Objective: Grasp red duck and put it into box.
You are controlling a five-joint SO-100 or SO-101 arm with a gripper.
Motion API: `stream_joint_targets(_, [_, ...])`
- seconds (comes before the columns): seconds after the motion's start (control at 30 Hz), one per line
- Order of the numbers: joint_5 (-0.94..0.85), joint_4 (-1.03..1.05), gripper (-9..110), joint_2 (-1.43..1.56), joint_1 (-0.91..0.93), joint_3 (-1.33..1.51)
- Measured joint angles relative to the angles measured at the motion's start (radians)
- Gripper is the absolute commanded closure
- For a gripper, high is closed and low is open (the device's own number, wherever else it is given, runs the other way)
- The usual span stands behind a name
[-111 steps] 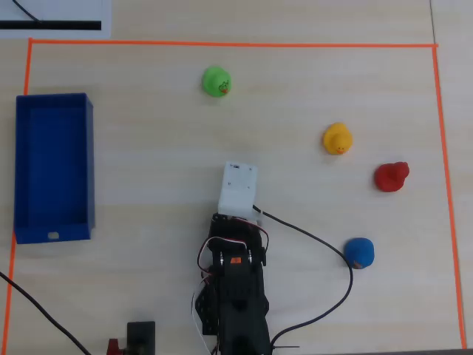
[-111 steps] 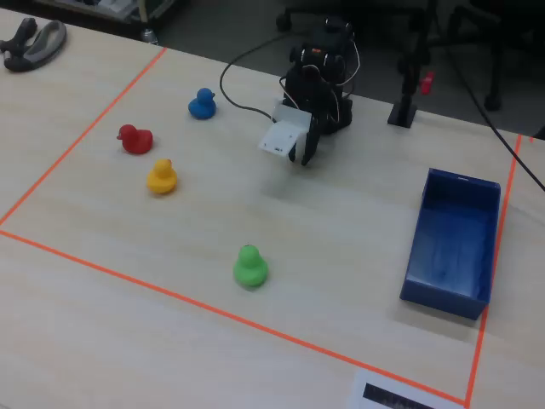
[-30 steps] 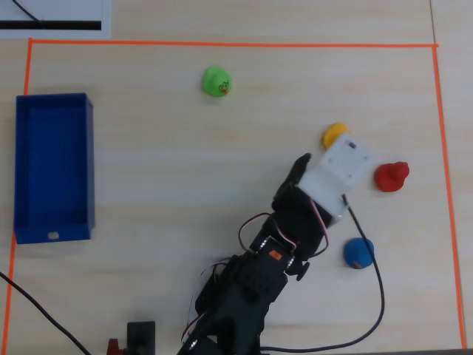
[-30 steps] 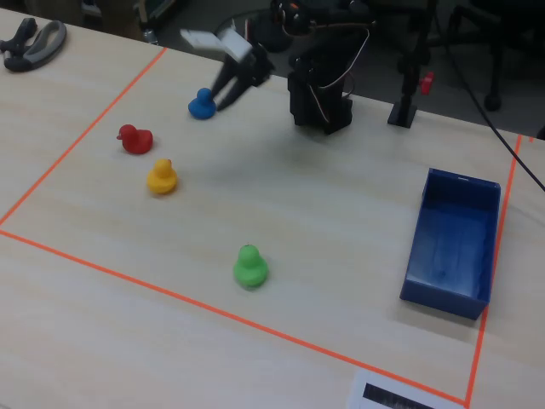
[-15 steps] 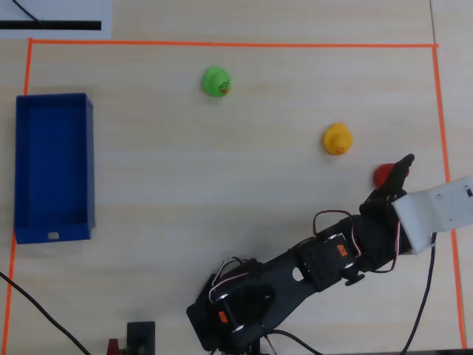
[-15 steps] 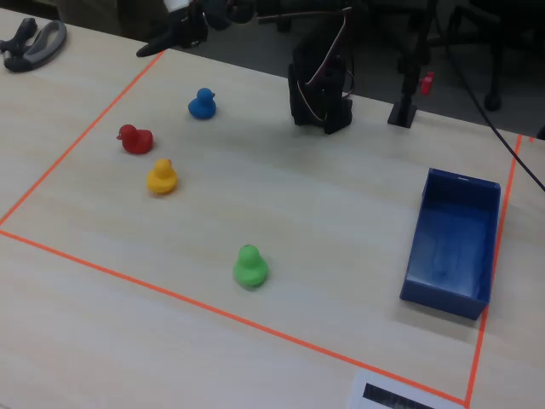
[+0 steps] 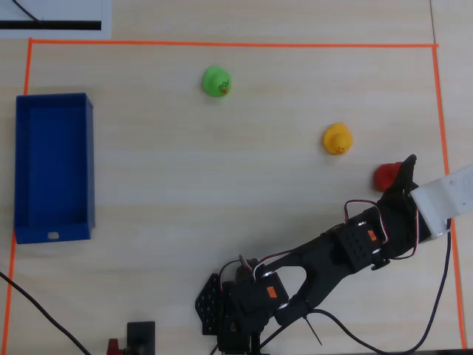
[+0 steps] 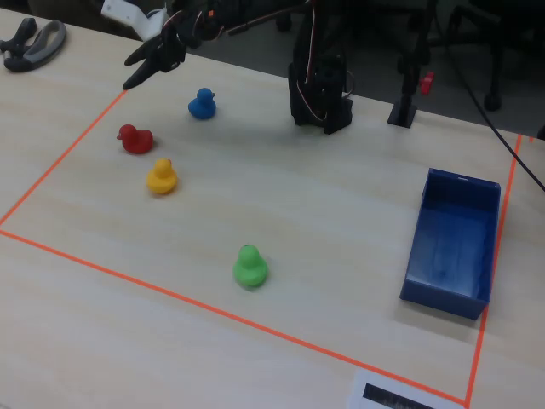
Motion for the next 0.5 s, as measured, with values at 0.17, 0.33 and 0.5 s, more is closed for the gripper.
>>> stream_joint_targets(0.17, [-0.023,0.026,58,-0.072,-0.018,-0.048])
stream_joint_targets(0.33, [-0.035,0.124,58,-0.098,-0.052,-0.092])
stream_joint_targets(0.5, [-0.034,0.124,58,-0.117,-0.086,-0.092])
